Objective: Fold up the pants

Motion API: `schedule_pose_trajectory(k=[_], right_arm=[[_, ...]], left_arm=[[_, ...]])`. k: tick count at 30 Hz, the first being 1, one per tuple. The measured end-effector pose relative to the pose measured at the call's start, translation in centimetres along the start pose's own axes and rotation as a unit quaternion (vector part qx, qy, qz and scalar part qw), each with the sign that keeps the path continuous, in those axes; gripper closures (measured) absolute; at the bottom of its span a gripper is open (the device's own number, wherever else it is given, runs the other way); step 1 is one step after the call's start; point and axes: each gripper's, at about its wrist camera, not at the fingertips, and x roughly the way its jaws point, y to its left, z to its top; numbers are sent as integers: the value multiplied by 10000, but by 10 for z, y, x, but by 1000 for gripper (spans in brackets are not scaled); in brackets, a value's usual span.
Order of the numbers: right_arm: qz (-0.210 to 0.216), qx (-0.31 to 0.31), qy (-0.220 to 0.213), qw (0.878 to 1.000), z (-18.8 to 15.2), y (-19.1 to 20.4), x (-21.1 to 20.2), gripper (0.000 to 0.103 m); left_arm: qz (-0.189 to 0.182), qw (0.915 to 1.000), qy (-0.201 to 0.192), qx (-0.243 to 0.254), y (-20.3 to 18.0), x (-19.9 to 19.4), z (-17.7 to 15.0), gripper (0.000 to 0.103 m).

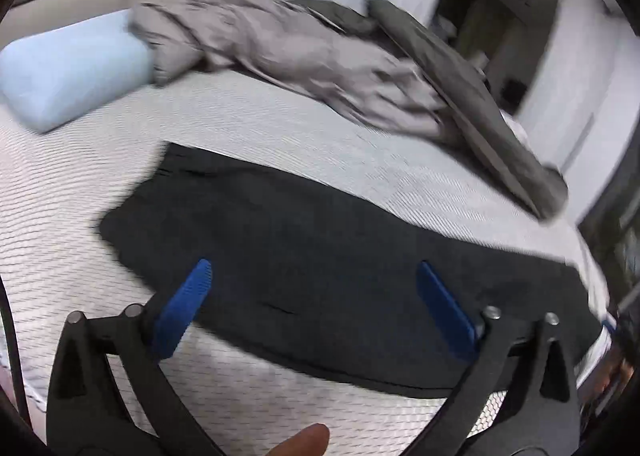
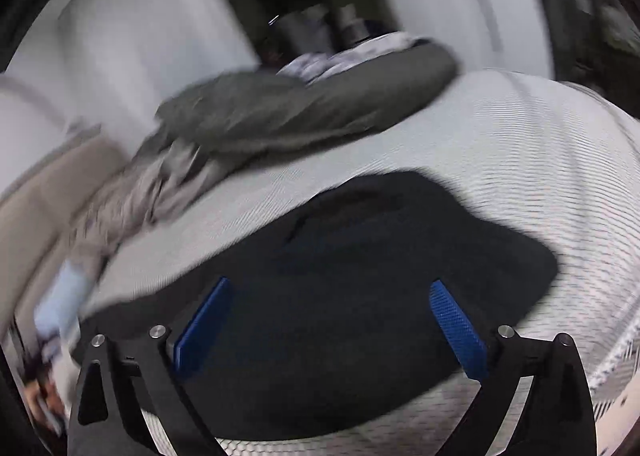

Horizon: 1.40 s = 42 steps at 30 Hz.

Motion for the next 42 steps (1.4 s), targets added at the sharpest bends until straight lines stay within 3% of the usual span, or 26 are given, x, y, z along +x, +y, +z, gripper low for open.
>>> schedule_pose_trajectory(k=[5, 9, 12, 14, 15, 17, 20, 22, 23, 25, 30, 32, 35, 39, 42], right_arm=[[176, -913, 480, 9945, -30, 77, 46, 2], [402, -1617, 923, 9817, -68, 128, 68, 2], [355, -2260, 1190, 9662, -92, 160, 97, 2], [288, -2743, 1339, 9518, -107, 170, 105, 2], [123, -3041, 1361, 9428, -113, 170, 106, 3], [-272, -3216, 1259, 9381, -115, 146, 96, 3], [-1149, -2845, 1106, 9453, -94, 89, 83, 2], [-1402, -2134, 1048, 9611, -73, 31, 76, 2], [-1659, -1837, 1028, 9634, -64, 7, 75, 6], [-1309, -1450, 1109, 9744, -53, -28, 69, 6], [-1971, -2140, 929, 9522, -56, 12, 69, 4], [-1623, -2169, 869, 9587, -62, 10, 50, 4], [-772, -2290, 811, 9670, -66, 54, 47, 3], [-22, -2836, 1198, 9514, -91, 123, 73, 3], [26, -3251, 1624, 9316, -110, 146, 100, 4]], left_arm=[[-649, 9951, 342, 664, -88, 38, -18, 1], [-1041, 9808, 818, 1433, -161, 68, -52, 1], [-1033, 9640, 1337, 2051, -199, 92, -76, 1], [-852, 9591, 1457, 2271, -205, 103, -85, 1], [-781, 9593, 1437, 2304, -204, 109, -85, 1], [-699, 9619, 1406, 2240, -193, 109, -82, 1], [-479, 9681, 1363, 2047, -159, 103, -76, 2], [-464, 9704, 1354, 1943, -143, 103, -70, 3], [-494, 9717, 1351, 1874, -135, 101, -67, 7], [-585, 9743, 1307, 1739, -127, 98, -63, 11], [-363, 9747, 1296, 1783, -122, 100, -56, 13], [-588, 9739, 1348, 1731, -130, 95, -57, 14], [-917, 9683, 1341, 1900, -163, 91, -55, 14], [-1094, 9514, 1448, 2487, -219, 109, -60, 14], [-1068, 9448, 1844, 2489, -228, 132, -71, 14]])
